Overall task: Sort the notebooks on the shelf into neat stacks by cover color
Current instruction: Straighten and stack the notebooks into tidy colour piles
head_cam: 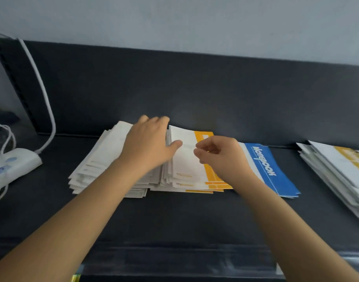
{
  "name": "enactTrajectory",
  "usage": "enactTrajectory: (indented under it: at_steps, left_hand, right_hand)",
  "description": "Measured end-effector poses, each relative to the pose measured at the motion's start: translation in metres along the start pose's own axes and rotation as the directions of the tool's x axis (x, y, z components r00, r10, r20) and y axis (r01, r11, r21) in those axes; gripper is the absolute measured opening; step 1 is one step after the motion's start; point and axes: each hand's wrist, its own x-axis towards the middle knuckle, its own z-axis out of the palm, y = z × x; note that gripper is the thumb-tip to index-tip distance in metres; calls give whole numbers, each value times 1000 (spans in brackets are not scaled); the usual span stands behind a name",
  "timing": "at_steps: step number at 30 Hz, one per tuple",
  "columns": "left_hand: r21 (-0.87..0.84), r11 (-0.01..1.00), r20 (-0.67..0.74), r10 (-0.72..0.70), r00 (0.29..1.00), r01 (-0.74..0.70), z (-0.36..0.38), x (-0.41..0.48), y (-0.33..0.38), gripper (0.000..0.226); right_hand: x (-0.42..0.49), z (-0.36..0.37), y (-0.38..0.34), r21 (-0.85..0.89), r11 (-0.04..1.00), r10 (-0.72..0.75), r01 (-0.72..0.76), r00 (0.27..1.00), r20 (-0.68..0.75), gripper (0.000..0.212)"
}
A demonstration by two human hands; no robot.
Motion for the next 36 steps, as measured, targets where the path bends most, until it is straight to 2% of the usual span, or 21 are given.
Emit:
enactTrajectory:
  at_steps: [3,7,12,15,19,22,26,29,33,36]
  left_hand:
    - [38,992,-7,121,993,-121,8,1,56,65]
    - [42,969,35,241,970,-243,32,4,141,58]
    - [64,957,113,274,955,-282,69,11,260,64]
    - [16,962,166,266,950,-272,86,17,334,61]
    - [-39,987,255,163,953,-158,112,32,408,65]
    - [-46,998,361,45,932,-31,129,39,430,67]
    - [-61,996,388,-33,921,62,141,44,431,64]
    - [-160,974,421,-78,904,159,137,49,432,53]
    - [-308,854,481,-241,843,420,131,52,440,66]
    - [-529,632,522,-284,804,567,130,55,437,57]
  right_hand:
    - [-7,-41,24,61,995,85,-82,996,-33,8]
    - [-19,-105,75,36,989,144,-141,987,-72,10]
    - [-34,-201,153,-81,987,123,-137,979,-162,15]
    - [-41,-265,193,-197,967,125,-159,977,-175,25]
    - [-41,-340,237,-409,885,165,-222,972,-170,43]
    - [-38,-376,257,-531,802,253,-275,961,-115,53]
    - [-31,-382,269,-580,771,326,-261,945,8,48]
    - [-27,-371,265,-585,777,370,-232,920,127,47]
    - [-20,-360,266,-586,786,356,-197,919,168,51]
    - [-18,-355,269,-602,777,352,-185,920,171,53]
